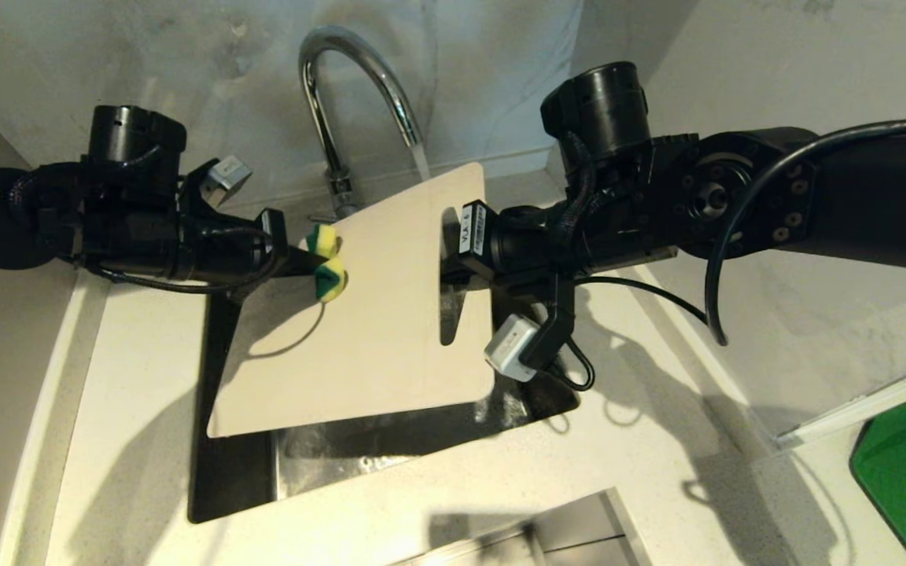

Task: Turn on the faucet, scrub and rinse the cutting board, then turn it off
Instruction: Scrub the cutting board underwater

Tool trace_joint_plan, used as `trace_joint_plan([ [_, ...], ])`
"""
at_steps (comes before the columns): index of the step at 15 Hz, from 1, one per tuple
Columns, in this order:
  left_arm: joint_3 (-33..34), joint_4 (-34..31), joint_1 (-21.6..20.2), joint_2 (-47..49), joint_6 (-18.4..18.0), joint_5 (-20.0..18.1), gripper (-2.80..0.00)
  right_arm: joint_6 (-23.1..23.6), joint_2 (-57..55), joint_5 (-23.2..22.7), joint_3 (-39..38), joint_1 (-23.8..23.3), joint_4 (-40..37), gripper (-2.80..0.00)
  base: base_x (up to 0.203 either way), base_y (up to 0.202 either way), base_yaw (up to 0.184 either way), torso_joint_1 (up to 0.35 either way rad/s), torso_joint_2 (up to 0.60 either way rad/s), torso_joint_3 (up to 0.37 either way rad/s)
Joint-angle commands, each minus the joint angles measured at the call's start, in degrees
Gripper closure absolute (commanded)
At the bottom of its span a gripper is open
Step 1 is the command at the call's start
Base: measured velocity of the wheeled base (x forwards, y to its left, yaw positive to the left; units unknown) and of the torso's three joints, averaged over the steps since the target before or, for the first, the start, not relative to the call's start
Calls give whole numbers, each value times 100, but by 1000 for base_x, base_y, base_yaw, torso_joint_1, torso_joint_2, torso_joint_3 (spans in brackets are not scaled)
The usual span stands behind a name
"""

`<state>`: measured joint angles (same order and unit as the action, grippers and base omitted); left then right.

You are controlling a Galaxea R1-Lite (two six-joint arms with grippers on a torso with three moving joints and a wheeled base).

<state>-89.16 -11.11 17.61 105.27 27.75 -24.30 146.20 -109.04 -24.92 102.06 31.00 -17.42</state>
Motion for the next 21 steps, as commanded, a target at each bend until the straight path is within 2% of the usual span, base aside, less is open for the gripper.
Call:
trace_joint_plan([
  [1,316,-10,-289,-13,-141,-21,0,75,50,-39,33,2,11,0,0,0,0,0,0,0],
  [6,1213,125,-1080,-41,-513,-114,0,-109,312,-73,-441,-2,534,0,0,0,0,0,0,0],
  [10,1612,539,-1629,-100,-560,-289,0,-118,489,-83,-754,-6,661,0,0,0,0,0,0,0],
  [13,1597,513,-1616,-447,-557,-294,0,-118,498,-118,-758,-6,661,0,0,0,0,0,0,0],
  [16,1454,398,-1294,-874,-497,-282,0,-118,531,-118,-770,-2,661,0,0,0,0,0,0,0],
  [18,983,-14,-1058,-1008,-360,-268,0,-118,533,-118,-841,2,661,0,0,0,0,0,0,0],
  [21,-117,-680,-628,-969,7,-236,0,-118,533,-118,-916,90,670,0,0,0,0,0,0,0],
])
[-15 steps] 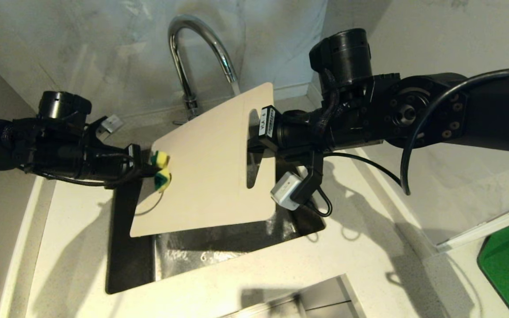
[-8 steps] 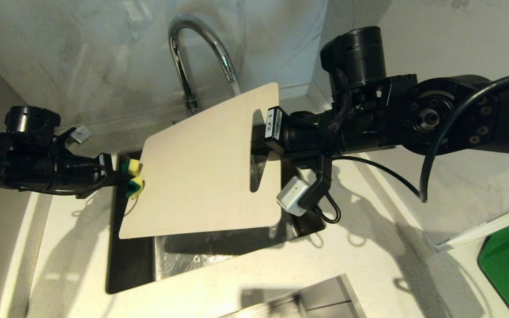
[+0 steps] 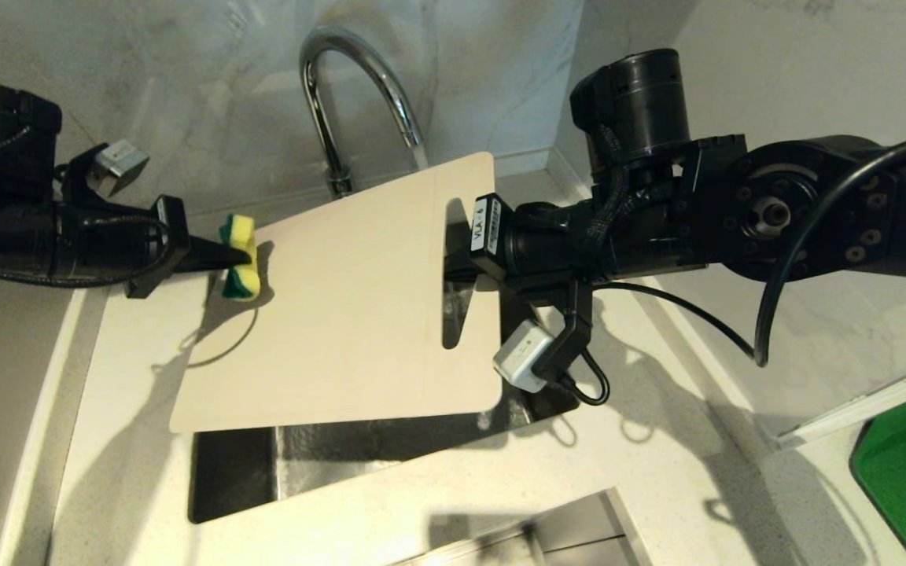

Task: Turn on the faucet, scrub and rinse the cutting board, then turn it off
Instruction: Scrub the cutting board underwater

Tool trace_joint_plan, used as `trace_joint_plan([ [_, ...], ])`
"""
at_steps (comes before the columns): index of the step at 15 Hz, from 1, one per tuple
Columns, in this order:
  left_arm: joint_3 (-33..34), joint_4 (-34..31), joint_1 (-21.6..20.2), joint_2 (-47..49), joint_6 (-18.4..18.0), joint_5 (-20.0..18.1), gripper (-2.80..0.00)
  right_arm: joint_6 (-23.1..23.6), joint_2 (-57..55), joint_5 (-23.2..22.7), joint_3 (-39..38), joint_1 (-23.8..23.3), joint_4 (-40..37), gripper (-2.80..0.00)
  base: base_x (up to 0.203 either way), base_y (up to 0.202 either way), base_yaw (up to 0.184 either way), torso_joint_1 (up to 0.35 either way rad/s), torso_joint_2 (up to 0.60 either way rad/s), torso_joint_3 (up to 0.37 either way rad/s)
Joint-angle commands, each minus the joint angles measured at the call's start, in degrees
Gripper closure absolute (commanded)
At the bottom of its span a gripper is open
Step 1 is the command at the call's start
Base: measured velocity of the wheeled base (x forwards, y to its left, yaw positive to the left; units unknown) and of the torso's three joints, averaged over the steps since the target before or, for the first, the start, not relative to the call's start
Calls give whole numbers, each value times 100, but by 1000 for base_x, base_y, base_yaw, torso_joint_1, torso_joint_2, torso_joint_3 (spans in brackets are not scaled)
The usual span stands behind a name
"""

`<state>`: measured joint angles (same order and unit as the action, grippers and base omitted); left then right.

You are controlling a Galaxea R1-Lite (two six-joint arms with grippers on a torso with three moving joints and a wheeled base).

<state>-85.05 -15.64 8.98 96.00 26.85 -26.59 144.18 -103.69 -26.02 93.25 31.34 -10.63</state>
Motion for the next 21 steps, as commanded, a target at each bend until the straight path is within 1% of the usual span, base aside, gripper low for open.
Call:
trace_joint_plan([
  [1,-874,-411,494,48,178,42,0,81,-2,-2,-103,96,57,0,0,0,0,0,0,0],
  [2,-1119,-515,782,197,231,176,0,53,7,0,-226,157,203,0,0,0,0,0,0,0],
  [4,-1500,-574,1280,576,265,752,0,-182,115,12,-565,246,575,0,0,0,0,0,0,0],
  [5,-1668,-590,1461,732,267,870,0,-236,148,18,-642,265,723,0,0,0,0,0,0,0],
  [8,-2073,-620,1801,1035,276,935,0,-303,139,10,-681,276,729,0,0,0,0,0,0,0],
  [9,-2164,-614,1838,1105,270,936,0,-303,139,9,-706,277,729,0,0,0,0,0,0,0],
  [12,-2393,-651,1835,1246,268,936,0,-298,139,9,-734,276,738,0,0,0,0,0,0,0],
  [16,-2248,-726,1650,1208,245,927,0,-294,139,9,-730,276,738,0,0,0,0,0,0,0],
  [20,-1858,-819,1175,1143,178,848,0,-294,156,9,-738,268,747,0,0,0,0,0,0,0],
  [21,-1733,-808,1070,1148,101,821,0,-299,148,9,-733,268,755,0,0,0,0,0,0,0],
])
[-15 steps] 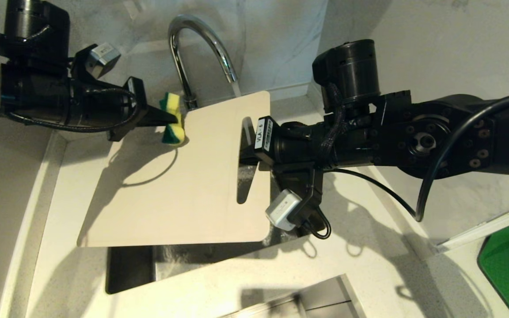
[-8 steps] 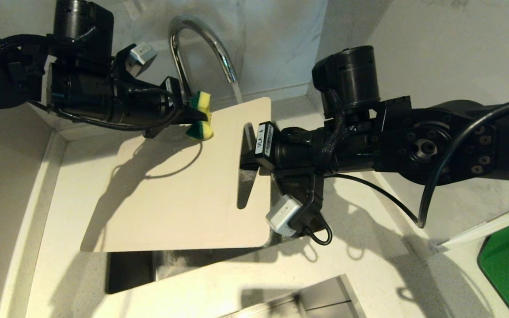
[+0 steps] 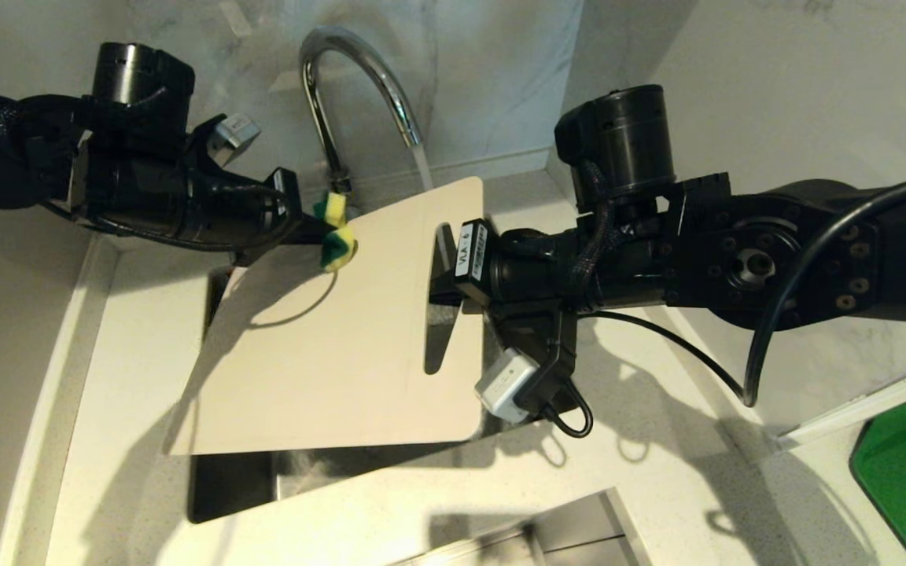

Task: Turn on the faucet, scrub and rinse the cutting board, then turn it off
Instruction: Scrub the cutting board underwater

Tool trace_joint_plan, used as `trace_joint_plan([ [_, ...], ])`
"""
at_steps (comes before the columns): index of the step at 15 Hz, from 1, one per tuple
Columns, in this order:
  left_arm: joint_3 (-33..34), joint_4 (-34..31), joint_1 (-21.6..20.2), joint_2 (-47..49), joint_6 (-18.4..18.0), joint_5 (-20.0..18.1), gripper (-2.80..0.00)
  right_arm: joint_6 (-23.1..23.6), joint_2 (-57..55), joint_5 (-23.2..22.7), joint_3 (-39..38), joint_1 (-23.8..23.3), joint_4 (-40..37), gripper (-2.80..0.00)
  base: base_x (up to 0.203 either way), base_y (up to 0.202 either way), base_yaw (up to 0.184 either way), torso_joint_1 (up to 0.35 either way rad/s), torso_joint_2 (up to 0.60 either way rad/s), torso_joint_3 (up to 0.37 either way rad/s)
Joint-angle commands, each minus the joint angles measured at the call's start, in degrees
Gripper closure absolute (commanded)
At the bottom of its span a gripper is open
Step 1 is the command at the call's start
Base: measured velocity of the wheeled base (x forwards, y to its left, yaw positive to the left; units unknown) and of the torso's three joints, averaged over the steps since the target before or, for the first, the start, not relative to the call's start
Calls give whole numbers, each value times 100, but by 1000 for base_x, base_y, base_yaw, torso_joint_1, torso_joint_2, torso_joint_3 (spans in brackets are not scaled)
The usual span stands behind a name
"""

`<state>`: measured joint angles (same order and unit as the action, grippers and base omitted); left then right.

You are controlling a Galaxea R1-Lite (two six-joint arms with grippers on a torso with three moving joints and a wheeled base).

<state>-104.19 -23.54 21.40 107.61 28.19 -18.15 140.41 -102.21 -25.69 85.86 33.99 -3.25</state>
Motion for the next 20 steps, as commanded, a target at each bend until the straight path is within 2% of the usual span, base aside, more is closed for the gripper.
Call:
trace_joint_plan([
  [1,270,-5,-288,-12,-150,-43,0,74,-10,-24,19,3,18,0,0,0,0,0,0,0],
  [7,652,12,-1211,-48,-276,-582,0,74,-10,-32,12,-59,18,0,0,0,0,0,0,0],
  [12,1049,50,-2025,32,-796,-884,0,21,-10,-33,10,-59,27,0,0,0,0,0,0,0],
  [14,1098,60,-2289,95,-902,-922,0,21,-19,-33,-6,-60,27,0,0,0,0,0,0,0],
  [15,1101,60,-2422,109,-912,-1076,0,21,-10,-33,-25,-60,27,0,0,0,0,0,0,0],
  [16,1095,56,-2542,104,-919,-1253,0,21,-10,-24,-25,-60,27,0,0,0,0,0,0,0],
  [20,1076,42,-2571,-46,-904,-1321,0,21,-17,-24,-50,-68,27,0,0,0,0,0,0,0],
])
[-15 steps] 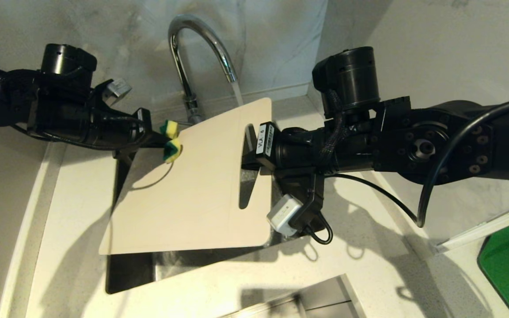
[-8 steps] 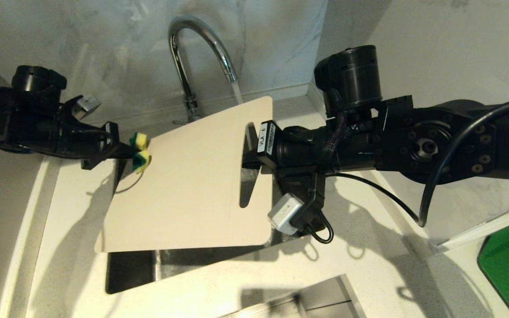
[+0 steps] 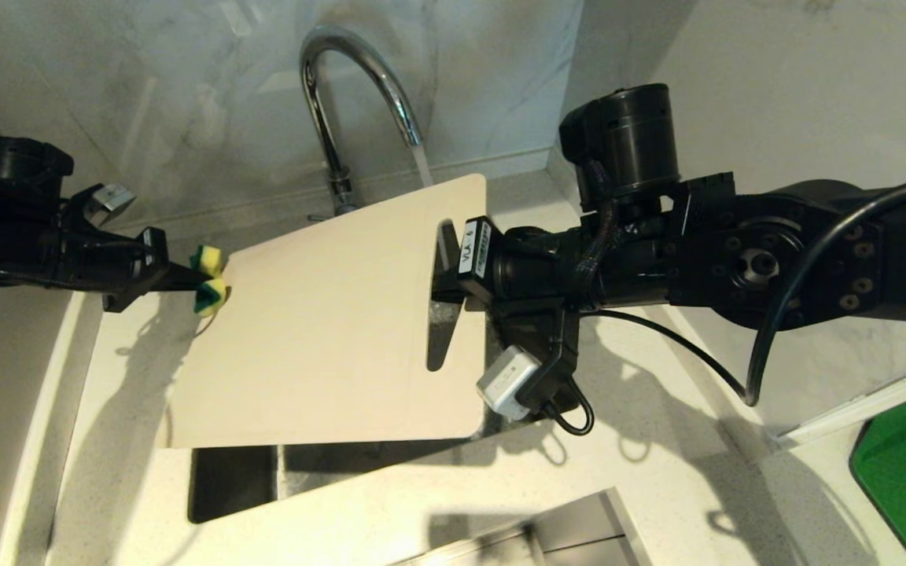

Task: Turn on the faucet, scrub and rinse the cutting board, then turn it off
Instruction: Scrub the cutting board underwater

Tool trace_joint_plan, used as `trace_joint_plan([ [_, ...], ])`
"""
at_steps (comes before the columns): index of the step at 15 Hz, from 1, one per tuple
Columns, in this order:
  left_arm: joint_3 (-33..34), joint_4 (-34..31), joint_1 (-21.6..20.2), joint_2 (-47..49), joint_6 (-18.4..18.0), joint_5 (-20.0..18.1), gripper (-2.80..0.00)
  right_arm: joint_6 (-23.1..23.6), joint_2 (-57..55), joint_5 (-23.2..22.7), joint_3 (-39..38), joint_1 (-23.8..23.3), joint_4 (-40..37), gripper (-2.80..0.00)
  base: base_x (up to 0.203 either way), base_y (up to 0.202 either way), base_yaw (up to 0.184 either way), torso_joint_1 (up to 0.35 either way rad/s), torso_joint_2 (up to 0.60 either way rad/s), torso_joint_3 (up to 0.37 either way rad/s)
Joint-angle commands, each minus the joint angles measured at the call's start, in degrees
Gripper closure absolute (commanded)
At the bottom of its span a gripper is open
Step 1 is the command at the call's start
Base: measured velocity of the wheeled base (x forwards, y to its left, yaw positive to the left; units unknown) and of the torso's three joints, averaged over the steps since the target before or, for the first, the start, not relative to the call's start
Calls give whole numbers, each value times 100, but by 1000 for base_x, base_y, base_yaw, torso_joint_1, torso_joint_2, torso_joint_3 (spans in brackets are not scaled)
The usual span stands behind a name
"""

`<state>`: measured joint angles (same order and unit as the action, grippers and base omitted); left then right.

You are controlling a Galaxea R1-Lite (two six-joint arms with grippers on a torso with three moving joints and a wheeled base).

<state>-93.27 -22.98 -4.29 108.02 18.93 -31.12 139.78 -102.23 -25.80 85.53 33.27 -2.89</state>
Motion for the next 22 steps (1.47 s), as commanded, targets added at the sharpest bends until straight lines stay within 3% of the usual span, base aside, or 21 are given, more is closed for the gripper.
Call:
trace_joint_plan([
  [1,-15,-15,65,-158,42,-21,0,75,-16,-13,-64,4,-10,0,0,0,0,0,0,0],
  [6,-32,-44,921,-709,300,27,0,59,-25,-4,-63,4,7,0,0,0,0,0,0,0],
  [9,0,-135,1689,-1128,529,93,0,66,-16,-4,-71,4,-1,0,0,0,0,0,0,0],
  [13,407,-280,2668,-1478,715,457,0,25,-8,-4,-54,4,-104,0,0,0,0,0,0,0],
  [16,866,-11,2739,-1524,915,517,0,29,1,30,115,4,-647,0,0,0,0,0,0,0],
  [19,1422,1310,2760,-1459,1159,519,0,45,-18,151,209,4,-939,0,0,0,0,0,0,0],
  [22,1426,1437,2802,-1327,1121,546,0,97,-94,302,480,4,-1204,0,0,0,0,0,0,0],
])
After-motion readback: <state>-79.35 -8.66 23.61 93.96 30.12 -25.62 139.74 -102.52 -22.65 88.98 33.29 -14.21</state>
